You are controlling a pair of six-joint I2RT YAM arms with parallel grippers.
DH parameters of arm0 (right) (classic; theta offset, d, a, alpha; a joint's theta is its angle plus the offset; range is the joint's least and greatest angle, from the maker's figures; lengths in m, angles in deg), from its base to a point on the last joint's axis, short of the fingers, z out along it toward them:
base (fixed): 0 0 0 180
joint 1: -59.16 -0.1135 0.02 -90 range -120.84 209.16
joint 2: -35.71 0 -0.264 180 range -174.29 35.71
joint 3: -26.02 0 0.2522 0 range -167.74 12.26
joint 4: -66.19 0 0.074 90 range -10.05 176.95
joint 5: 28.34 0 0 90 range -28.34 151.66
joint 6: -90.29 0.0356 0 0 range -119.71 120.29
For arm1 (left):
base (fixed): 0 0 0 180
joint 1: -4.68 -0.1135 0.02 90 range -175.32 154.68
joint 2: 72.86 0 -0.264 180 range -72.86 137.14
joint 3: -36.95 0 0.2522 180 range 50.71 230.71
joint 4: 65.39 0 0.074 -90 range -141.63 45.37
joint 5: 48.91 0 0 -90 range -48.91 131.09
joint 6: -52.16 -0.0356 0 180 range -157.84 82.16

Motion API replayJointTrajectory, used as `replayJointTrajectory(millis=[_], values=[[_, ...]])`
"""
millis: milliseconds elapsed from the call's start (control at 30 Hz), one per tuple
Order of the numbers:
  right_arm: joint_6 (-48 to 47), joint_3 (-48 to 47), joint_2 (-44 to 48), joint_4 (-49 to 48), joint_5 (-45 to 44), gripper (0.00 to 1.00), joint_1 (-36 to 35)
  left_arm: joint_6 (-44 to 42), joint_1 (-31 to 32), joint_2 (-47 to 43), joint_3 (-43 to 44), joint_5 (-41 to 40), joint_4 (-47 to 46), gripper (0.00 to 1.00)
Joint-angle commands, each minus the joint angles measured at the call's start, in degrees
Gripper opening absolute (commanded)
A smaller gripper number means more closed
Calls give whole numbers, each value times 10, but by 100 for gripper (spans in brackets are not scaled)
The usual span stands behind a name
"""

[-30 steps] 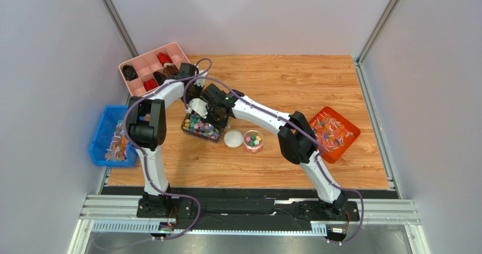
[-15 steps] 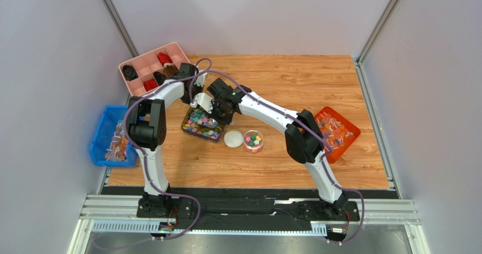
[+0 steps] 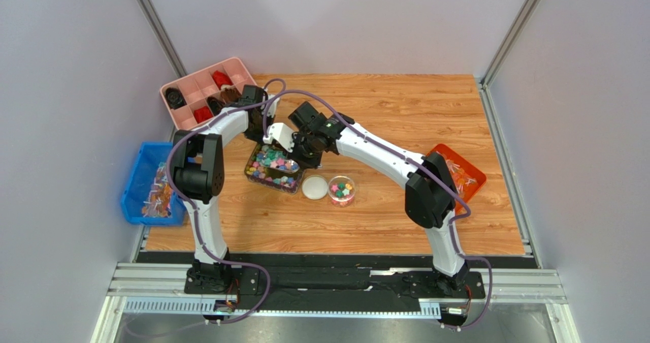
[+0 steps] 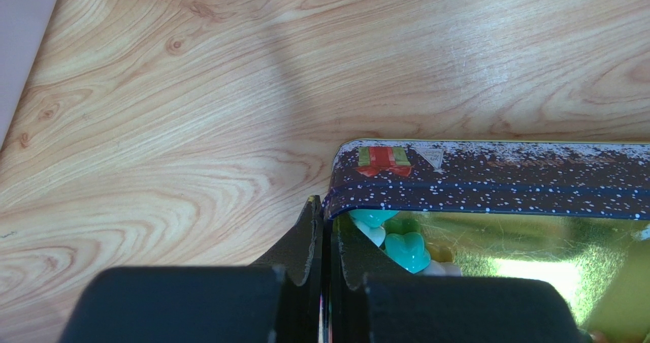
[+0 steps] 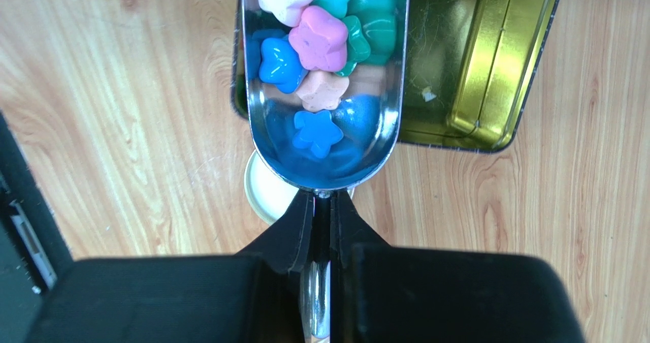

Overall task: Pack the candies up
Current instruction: Scoop the fake candies from the storage box, then place the fake candies in the packing bottle.

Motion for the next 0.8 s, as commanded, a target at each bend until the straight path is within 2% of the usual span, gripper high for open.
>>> replayJointTrajectory(millis=[0, 333, 533, 767], values=[[7, 21, 75, -14, 26, 0, 10, 11, -1, -21, 9, 9, -21, 0], [-3, 104, 183, -20, 17, 0, 46, 14, -1, -16, 13, 14, -20, 0], [-42, 139, 216, 6, -28, 0, 49, 9, -1, -24, 11, 7, -16, 0], [-89, 238, 289, 51, -76, 0, 65, 10, -2, -26, 9, 10, -22, 0]])
